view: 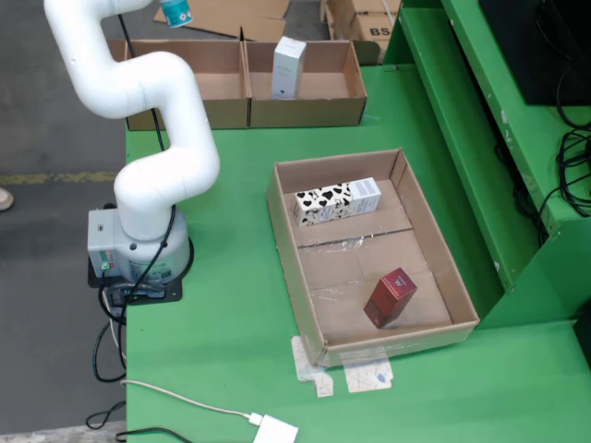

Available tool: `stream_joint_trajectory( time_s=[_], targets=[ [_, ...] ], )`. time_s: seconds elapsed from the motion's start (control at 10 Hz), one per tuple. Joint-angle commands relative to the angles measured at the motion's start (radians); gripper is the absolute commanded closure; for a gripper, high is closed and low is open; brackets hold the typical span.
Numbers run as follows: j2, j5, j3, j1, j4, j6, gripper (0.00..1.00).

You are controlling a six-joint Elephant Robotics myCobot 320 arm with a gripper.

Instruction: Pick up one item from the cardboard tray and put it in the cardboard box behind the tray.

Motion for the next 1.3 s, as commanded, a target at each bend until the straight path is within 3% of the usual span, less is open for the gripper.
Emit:
stream_joint_trajectory(
  time_s=[0.0, 0.5, 0.6, 0.7, 0.8, 1.0, 1.1, 1.2],
  targets=[
    [0.001, -0.008, 0.021, -0.003, 0.024, -0.007, 1.0],
    [-0.107, 0.058, 0.021, -0.082, 0.072, -0.027, 1.0],
    [-0.202, 0.039, 0.021, -0.1, 0.236, -0.085, 1.0],
    [-0.202, 0.039, 0.021, -0.1, 0.236, -0.085, 1.0],
    [-0.314, -0.013, 0.021, -0.115, 0.453, -0.158, 1.0],
    [-0.314, -0.013, 0.021, -0.115, 0.453, -0.158, 1.0],
    [-0.484, -0.08, 0.021, -0.135, 0.8, -0.28, 1.0],
    [-0.515, -0.079, 0.021, -0.148, 0.802, -0.266, 1.0]
  ],
)
